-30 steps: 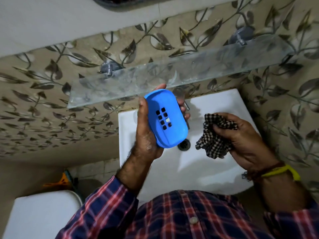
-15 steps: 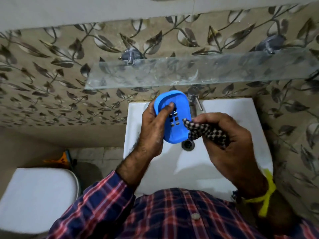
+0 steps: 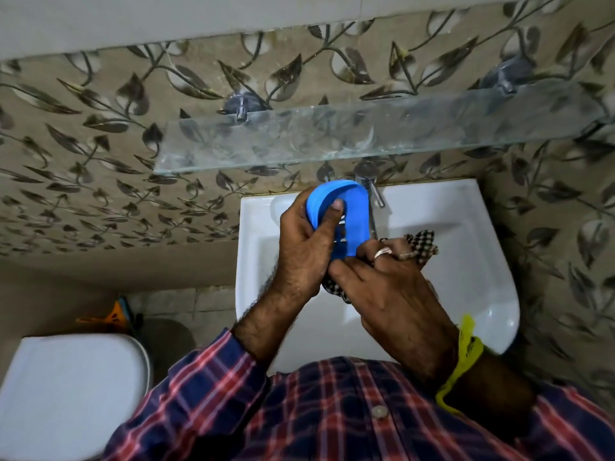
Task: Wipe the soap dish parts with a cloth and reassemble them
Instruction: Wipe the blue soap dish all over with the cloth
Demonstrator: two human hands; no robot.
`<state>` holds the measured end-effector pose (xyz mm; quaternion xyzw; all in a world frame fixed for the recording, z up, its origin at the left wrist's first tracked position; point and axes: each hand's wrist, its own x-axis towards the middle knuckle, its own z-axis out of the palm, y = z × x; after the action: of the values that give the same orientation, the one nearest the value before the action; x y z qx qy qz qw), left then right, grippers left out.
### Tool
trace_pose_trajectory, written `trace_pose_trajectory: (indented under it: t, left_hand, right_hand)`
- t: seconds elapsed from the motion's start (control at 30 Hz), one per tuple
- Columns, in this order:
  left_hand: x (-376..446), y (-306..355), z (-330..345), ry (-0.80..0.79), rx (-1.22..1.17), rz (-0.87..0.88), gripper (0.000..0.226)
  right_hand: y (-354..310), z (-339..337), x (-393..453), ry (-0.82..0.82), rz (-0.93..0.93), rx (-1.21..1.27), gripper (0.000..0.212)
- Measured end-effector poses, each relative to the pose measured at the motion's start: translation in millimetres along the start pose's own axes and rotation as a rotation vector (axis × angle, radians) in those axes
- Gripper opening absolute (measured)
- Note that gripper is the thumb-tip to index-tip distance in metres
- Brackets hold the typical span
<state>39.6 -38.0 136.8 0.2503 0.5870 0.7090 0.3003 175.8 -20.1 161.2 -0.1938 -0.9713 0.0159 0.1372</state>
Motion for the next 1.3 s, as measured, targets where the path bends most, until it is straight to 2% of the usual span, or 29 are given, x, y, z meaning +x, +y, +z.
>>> trace_pose_trajectory:
  t: [0.17,0.23,0.27,0.3,0.4,0.47,0.53,0.6,0.7,0.77,0.83,0.9,1.03,1.13,1.3]
  left_hand:
    - [1,-5,1,0.012,0.046,0.007,0.021]
    - [18,2,-10,0.093,-0.02,0.005,0.017]
    - [27,5,-18,0.109,-0.057,0.007,0.014]
    - [33,8,-23,0.102,-0.079,-0.003,0.017]
    - [24,9,-17,0.031,-0.058,-0.068,0.03]
    - [11,3,-6,0.001,-0.018,-0.06,0.026]
    - [4,-1,-2,-0.051,0.035,-0.013,0.022]
    - [2,-1,-4,-0.098,0.166,0.07,0.017]
    - [-5,4,-4,-0.122,0.412,0.206,0.016]
    - [-10,7,-4,-0.101,0.532,0.264,0.02]
    - [-14,9,-8,-0.042,0.583,0.295,0.017]
    - [-17,11,-16,0.01,0.625,0.344,0.012]
    - [-24,14,-22,0.077,0.656,0.423,0.015]
    - [-26,16,-21,0.11,0.616,0.391,0.018]
    - [-22,20,-21,0.07,0.636,0.438,0.015]
  right_hand:
    - [31,-17,3,-0.163,-0.059,0.041,0.039]
    - [51,-19,-8,-0.17,0.007,0.095,0.037]
    - [59,-19,-15,-0.154,0.097,0.209,0.039]
    - [66,-20,-19,-0.103,0.222,0.404,0.043]
    - [81,-19,-19,0.28,0.636,1.075,0.047]
    - [82,-16,-9,0.502,0.784,1.203,0.037]
    - [78,-11,-2,0.587,0.797,1.249,0.032]
    - [68,-12,3,0.617,0.692,1.186,0.04]
    - [49,-11,11,0.611,0.383,0.647,0.046]
    - [34,-12,20,0.52,0.203,0.322,0.044]
    - [18,-14,26,0.369,0.159,0.182,0.047]
    - [12,-14,25,0.293,0.124,0.178,0.052]
    - [27,-1,18,0.332,0.144,0.244,0.055]
    - [30,5,18,0.364,0.211,0.391,0.058]
    - [13,-3,27,0.441,0.054,0.365,0.052]
